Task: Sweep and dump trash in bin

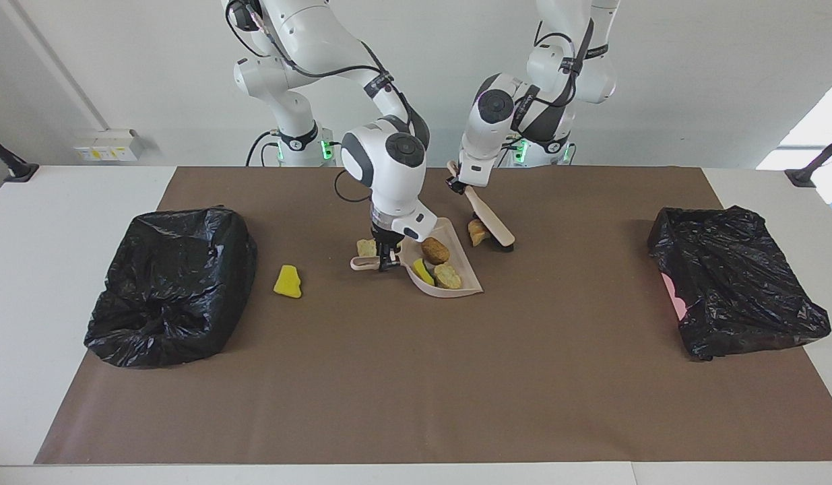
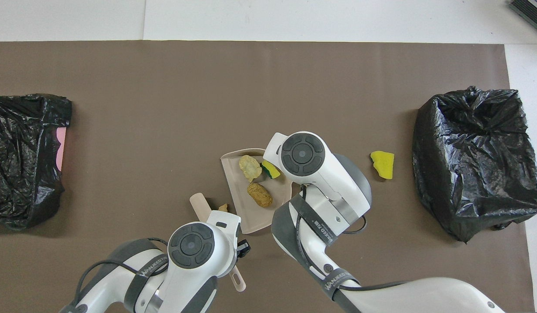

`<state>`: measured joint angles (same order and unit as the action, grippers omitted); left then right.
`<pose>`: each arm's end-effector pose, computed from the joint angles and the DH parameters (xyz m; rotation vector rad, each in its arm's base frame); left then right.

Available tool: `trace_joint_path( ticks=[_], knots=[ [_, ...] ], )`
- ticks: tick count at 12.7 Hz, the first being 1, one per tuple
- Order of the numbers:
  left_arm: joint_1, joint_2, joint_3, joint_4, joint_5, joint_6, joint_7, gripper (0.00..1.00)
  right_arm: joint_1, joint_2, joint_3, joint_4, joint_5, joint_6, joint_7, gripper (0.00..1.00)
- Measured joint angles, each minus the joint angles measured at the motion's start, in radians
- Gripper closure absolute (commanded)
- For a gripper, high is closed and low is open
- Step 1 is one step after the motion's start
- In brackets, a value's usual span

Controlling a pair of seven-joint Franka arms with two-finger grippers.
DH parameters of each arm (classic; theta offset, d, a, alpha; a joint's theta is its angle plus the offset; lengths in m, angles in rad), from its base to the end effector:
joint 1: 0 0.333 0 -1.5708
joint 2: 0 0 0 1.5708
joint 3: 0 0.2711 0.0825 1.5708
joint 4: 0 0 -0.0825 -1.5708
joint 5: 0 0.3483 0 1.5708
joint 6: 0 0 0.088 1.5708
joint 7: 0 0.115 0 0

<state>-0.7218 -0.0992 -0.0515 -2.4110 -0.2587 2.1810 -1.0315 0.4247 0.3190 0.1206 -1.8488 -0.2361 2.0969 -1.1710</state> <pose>0.3080 -0.3160 0.3122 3.0314 0.6484 -0.3655 0.5026 0.2864 0.3181 1.8226 2.3869 -0.1702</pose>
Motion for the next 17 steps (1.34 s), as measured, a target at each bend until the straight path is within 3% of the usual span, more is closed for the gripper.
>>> trace_joint_path(
  ticks=[4, 8, 14, 17],
  knots=[
    [0.0, 0.047, 0.005, 0.043, -0.055, 0.128, 0.205, 1.0, -0.001, -0.002, 0.0, -0.005, 0.0, 0.006, 0.0, 1.0],
    [0.001, 0.085, 0.012, 0.097, -0.076, 0.112, 0.284, 1.0, -0.012, -0.003, 0.0, -0.006, 0.0, 0.006, 0.004, 1.0],
    [0.103, 0.081, 0.03, 0.232, -0.022, -0.178, 0.341, 1.0, -0.051, -0.008, -0.001, 0.005, 0.0, 0.006, 0.004, 1.0],
    [0.129, 0.03, 0.029, 0.279, 0.042, -0.296, 0.353, 1.0, -0.063, -0.028, -0.001, 0.021, 0.0, -0.002, 0.004, 1.0]
  ],
)
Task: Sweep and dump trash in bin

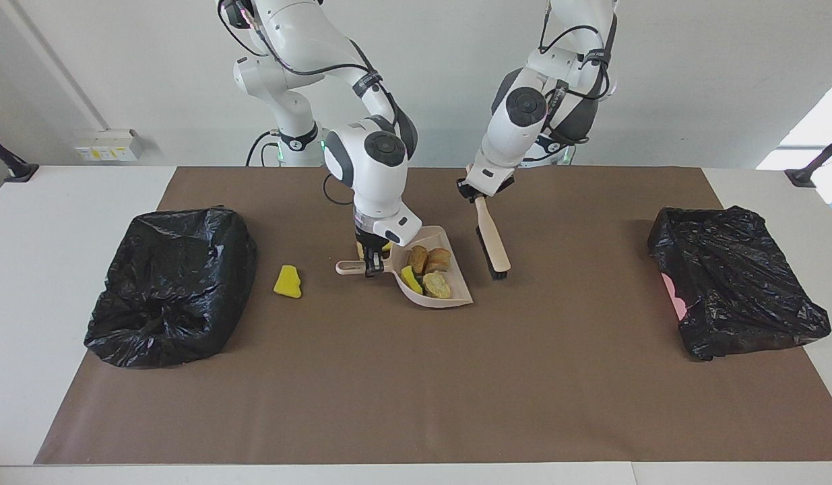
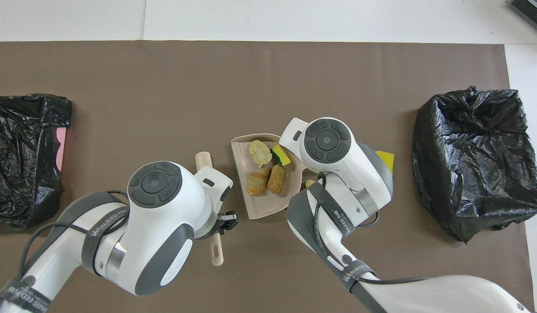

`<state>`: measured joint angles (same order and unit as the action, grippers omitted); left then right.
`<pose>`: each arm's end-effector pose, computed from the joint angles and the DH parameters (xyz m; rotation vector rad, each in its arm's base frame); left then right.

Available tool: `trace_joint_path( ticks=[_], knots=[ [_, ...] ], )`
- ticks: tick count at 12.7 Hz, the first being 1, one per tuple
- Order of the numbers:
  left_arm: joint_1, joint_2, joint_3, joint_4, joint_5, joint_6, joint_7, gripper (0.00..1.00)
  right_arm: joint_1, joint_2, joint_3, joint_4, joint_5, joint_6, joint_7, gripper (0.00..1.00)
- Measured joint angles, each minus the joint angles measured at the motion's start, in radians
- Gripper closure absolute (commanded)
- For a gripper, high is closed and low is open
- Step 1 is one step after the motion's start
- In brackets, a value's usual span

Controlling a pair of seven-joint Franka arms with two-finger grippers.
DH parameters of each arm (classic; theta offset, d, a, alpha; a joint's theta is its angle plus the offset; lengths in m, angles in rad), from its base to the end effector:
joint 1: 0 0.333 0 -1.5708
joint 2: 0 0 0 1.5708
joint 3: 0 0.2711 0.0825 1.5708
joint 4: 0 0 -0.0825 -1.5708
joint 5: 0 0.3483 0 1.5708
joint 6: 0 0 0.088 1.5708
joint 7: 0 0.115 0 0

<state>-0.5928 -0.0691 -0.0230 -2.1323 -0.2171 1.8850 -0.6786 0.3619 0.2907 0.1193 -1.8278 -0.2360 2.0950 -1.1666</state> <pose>0.3788 -0.2898 0.3901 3.0557 0.2278 -0.4024 0.5243 0.2555 0.3431 1.8990 2.3059 -0.1128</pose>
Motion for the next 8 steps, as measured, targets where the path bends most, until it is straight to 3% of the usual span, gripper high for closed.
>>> trace_joint_path(
  ticks=[3, 5, 8],
  knots=[
    [-0.063, -0.069, -0.023, -0.074, 0.002, 0.028, 0.007, 1.0, -0.04, -0.035, -0.001, 0.029, 0.0, -0.055, 0.0, 1.0],
    [-0.137, -0.109, -0.028, -0.164, 0.002, 0.117, 0.005, 1.0, -0.085, -0.062, -0.002, 0.042, 0.0, -0.083, -0.006, 1.0],
    [-0.202, -0.11, -0.033, -0.233, 0.001, 0.213, -0.015, 1.0, -0.153, -0.074, -0.004, 0.115, 0.022, -0.171, -0.077, 1.0]
  ],
)
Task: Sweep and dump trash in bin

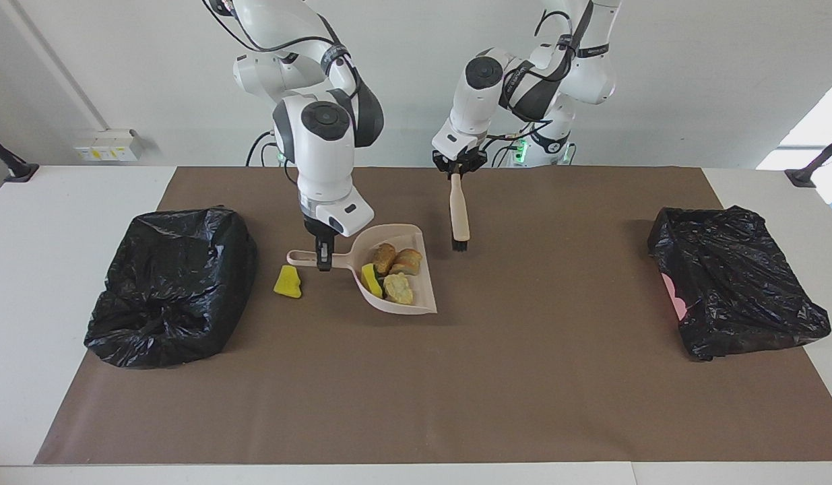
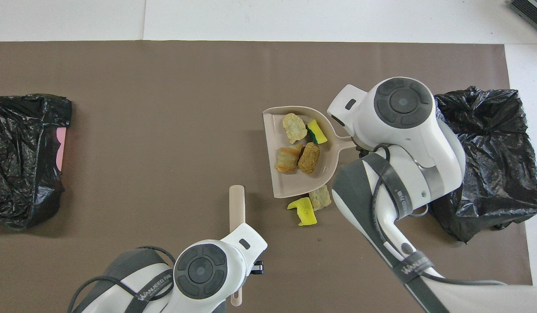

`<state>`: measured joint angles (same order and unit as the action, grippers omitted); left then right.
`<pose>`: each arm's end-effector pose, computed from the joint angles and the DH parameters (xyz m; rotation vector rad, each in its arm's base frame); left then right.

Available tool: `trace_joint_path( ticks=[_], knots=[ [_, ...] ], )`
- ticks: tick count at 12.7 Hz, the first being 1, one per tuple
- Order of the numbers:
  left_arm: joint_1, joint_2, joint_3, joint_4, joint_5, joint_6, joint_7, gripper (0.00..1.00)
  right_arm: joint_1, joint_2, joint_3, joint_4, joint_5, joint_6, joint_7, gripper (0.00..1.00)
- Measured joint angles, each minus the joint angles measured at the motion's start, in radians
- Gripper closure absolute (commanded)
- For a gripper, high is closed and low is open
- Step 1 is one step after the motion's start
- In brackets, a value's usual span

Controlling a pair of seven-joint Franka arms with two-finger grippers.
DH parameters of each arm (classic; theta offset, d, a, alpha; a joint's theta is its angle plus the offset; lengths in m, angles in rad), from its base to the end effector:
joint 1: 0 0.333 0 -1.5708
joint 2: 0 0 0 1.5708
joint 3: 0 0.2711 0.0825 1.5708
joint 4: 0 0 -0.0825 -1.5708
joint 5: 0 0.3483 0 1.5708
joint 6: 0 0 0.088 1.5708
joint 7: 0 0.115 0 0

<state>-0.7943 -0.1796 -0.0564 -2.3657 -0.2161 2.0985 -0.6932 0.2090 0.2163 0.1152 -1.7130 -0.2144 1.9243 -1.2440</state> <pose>0.2835 -0.3408 0.3593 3.0659 -0.0596 -0.2798 0.5579 0.1662 0.4217 2.0344 2.1810 -0.1209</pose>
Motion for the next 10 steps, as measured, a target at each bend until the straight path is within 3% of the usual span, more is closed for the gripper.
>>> trace_joint_path(
  ticks=[4, 10],
  knots=[
    [-0.073, 0.067, -0.002, -0.02, -0.001, 0.135, -0.082, 1.0, -0.112, 0.0, -0.003, 0.07, 0.002, -0.061, -0.123, 1.0],
    [-0.103, 0.093, -0.004, -0.022, -0.042, 0.148, -0.103, 1.0, -0.297, -0.001, -0.006, 0.119, 0.003, -0.115, -0.261, 1.0]
  ],
)
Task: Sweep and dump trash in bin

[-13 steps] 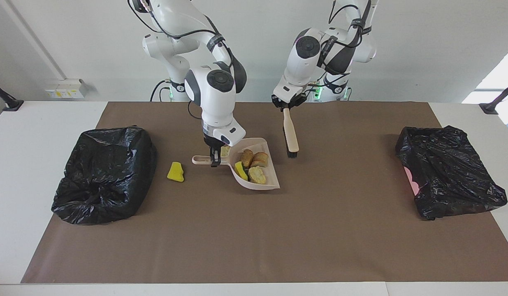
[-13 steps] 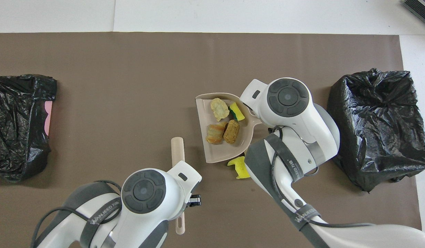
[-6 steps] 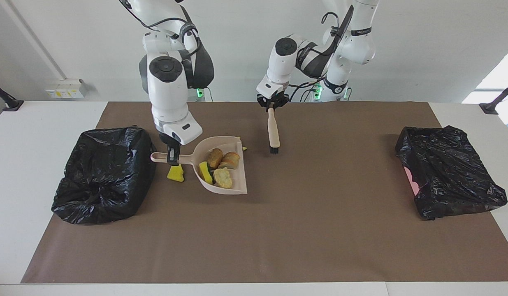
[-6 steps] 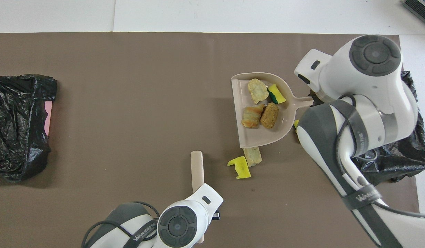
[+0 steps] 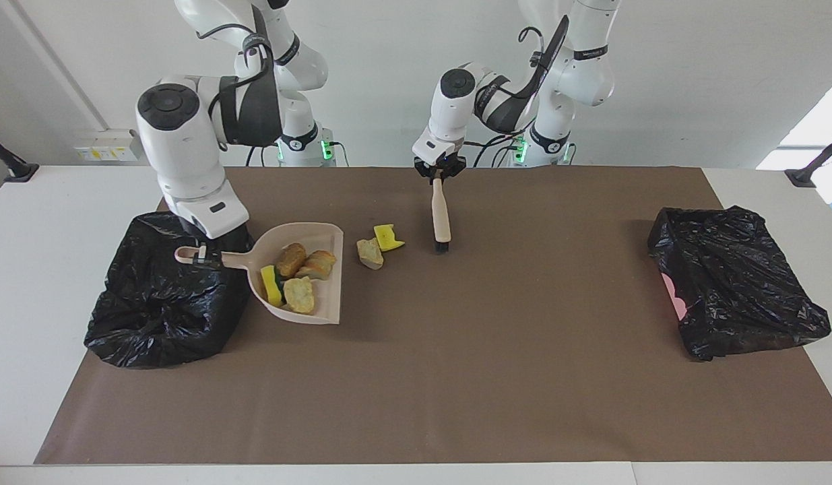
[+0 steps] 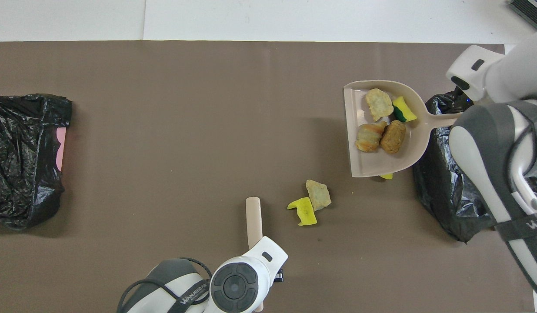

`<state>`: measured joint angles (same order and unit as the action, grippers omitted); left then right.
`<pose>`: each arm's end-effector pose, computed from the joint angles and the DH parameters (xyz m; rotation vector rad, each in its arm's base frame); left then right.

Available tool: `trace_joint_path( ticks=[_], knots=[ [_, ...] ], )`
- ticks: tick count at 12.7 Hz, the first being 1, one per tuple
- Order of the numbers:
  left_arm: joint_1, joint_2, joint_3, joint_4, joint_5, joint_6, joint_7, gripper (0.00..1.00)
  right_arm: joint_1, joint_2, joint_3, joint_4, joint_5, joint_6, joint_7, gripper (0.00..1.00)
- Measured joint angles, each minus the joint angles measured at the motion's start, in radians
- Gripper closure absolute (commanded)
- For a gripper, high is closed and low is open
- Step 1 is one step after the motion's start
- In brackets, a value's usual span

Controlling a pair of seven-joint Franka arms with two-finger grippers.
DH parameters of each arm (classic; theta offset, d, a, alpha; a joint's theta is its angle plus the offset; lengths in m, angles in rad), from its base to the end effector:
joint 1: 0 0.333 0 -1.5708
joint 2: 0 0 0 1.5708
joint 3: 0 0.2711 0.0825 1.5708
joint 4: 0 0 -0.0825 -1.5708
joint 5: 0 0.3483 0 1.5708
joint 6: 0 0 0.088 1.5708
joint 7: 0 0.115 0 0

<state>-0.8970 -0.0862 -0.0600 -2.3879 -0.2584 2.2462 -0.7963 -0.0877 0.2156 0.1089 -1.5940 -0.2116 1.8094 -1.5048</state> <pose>0.2552 -0.3774 0.3202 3.0484 0.0112 -0.2790 0.5851 -0.0112 0.4651 2.1189 2.1247 -0.1838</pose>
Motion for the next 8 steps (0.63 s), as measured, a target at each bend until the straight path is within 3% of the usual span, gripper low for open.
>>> trace_joint_path(
  ticks=[6, 7, 8],
  knots=[
    [-0.005, 0.024, 0.0, -0.007, -0.008, 0.042, -0.001, 1.0, -0.161, 0.0, -0.002, 0.0, 0.001, -0.001, -0.166, 1.0],
    [-0.005, 0.027, 0.0, -0.008, -0.008, 0.048, -0.001, 0.87, -0.184, 0.0, -0.002, 0.001, 0.001, -0.001, -0.196, 1.0],
    [-0.005, 0.028, 0.0, -0.008, -0.008, 0.053, 0.0, 0.51, -0.203, 0.0, -0.002, 0.001, 0.001, -0.001, -0.234, 1.0]
  ],
)
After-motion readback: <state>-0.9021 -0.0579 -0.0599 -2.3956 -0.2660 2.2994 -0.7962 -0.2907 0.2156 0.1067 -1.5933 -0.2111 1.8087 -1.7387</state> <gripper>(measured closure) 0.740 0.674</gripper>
